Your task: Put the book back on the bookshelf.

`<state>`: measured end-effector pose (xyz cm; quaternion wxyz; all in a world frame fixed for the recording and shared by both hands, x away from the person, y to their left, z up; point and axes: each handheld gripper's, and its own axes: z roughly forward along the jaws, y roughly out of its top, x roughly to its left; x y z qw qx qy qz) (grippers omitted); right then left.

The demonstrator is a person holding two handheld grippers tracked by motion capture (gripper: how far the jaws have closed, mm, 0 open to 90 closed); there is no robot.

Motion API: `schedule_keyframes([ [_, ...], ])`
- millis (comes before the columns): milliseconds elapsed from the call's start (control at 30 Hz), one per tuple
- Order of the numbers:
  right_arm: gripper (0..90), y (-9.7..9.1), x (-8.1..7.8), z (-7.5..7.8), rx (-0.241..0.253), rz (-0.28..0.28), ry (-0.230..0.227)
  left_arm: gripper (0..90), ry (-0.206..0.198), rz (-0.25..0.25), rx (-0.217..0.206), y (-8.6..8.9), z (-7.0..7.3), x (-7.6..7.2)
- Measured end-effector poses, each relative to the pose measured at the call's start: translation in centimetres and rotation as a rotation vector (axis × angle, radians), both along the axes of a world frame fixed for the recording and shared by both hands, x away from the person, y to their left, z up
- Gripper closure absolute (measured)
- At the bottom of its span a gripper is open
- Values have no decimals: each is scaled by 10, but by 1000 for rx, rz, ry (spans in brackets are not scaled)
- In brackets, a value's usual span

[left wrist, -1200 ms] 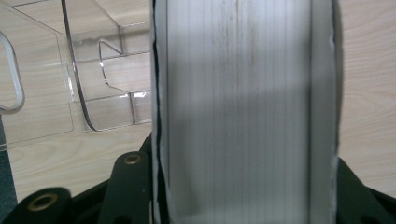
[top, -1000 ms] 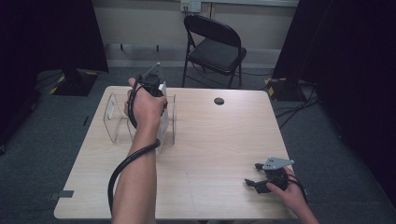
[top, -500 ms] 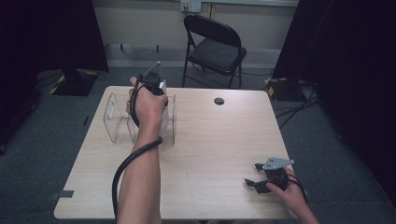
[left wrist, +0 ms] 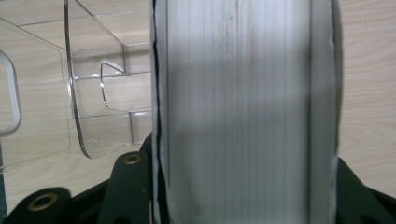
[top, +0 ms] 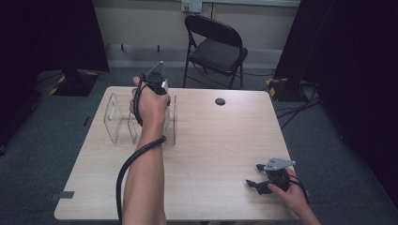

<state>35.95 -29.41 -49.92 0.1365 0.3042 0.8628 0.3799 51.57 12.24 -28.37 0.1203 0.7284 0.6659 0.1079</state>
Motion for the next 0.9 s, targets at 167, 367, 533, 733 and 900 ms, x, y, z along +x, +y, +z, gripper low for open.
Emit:
schedule_keyframes([
  [167, 193, 0, 0, 0, 0, 1, 0, 534, 8, -1, 2, -2, -1, 2],
  [367, 193, 0, 0, 0, 0, 1, 0, 534, 13, -6, 14, -4, -2, 5],
  [533, 193, 0, 0, 0, 0, 0, 0, 534, 14, -8, 13, -6, -1, 7],
  [733, 193, 0, 0, 0, 0, -1, 1, 534, 6, 10, 5, -5, -1, 9],
  [900, 193, 0, 0, 0, 0, 0, 1, 534, 6, 14, 0, -5, -3, 10],
])
